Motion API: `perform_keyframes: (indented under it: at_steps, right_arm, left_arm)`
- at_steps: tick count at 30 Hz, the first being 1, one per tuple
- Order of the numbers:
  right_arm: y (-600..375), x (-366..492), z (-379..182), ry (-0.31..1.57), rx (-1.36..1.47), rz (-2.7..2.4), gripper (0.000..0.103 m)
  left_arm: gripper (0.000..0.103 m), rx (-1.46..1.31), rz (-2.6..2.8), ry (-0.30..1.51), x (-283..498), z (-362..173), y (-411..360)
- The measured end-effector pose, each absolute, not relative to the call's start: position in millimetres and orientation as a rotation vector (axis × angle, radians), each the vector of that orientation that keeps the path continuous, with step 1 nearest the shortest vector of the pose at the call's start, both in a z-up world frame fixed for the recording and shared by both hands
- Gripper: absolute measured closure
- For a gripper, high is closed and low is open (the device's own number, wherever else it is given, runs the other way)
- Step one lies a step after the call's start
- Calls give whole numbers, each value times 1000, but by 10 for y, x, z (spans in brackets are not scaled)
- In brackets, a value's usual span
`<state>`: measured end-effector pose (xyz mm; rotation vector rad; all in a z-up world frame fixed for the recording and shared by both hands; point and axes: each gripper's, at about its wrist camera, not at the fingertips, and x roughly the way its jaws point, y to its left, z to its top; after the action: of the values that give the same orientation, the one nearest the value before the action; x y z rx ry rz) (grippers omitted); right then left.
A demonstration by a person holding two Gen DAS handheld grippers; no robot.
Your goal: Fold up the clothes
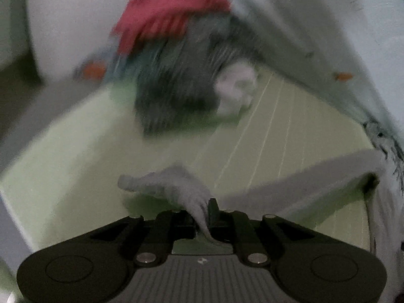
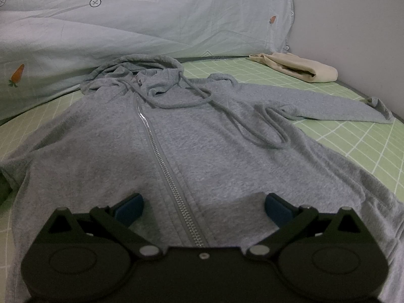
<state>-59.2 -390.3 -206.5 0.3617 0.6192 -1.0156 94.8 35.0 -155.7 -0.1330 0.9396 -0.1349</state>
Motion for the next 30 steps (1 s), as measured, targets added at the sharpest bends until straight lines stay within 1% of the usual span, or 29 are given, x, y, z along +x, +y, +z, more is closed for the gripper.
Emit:
perform_keyframes:
  at_steps: [1, 2, 3, 4, 6, 7, 11, 12, 19, 23, 25, 27, 28, 29, 30]
  right_arm:
    - [-3901, -590, -2065, 619, 362, -1016, 0]
    - [-3902, -588, -2065, 619, 362, -1017, 0]
    - [-3902, -588, -2066, 619, 362, -1017, 0]
    - [-3902, -587, -2066, 619, 362, -1017, 0]
    - [-3905, -589, -2066, 619, 361, -1016, 0]
    - [-3902, -586, -2066, 619, 361, -1017, 0]
    - [-3902, -589, -2066, 620, 358, -1016, 0]
    - [-3904, -592, -2065, 620, 358, -1015, 0]
    - [-3902, -593, -2066, 620, 358, -1013, 0]
    - [-3897, -590, -2066, 621, 357, -1013, 0]
    - [-3893, -586, -2067, 621, 357, -1013, 0]
    - [-3897, -587, -2066, 621, 357, -1013, 0]
    - [-3899, -587, -2066, 621, 357, -1013, 0]
    - [-3902, -590, -2066, 621, 357, -1012, 0]
    - [-3905, -592, -2066, 621, 356, -1011, 0]
  left_arm:
    - [86, -151, -133, 970, 923, -1592, 389]
    - [80, -164, -131, 989, 899, -1614, 427]
    - [73, -166, -124, 997, 877, -1622, 456]
    - [69, -160, -112, 999, 853, -1623, 482]
    - [59, -148, -94, 1002, 808, -1614, 546]
    - [57, -152, -87, 1003, 782, -1613, 586]
    - [42, -222, -67, 991, 736, -1623, 789]
    - [40, -238, -65, 991, 749, -1634, 827]
    - [39, -308, -86, 1005, 910, -1750, 826]
    - [42, -283, -104, 982, 988, -1791, 728]
    - [49, -248, -93, 964, 1034, -1799, 668]
    - [69, -211, -76, 956, 1097, -1802, 605]
    - [75, -222, -75, 957, 1129, -1806, 599]
    - [86, -255, -80, 964, 1167, -1814, 604]
    - [89, -289, -86, 972, 1203, -1823, 611]
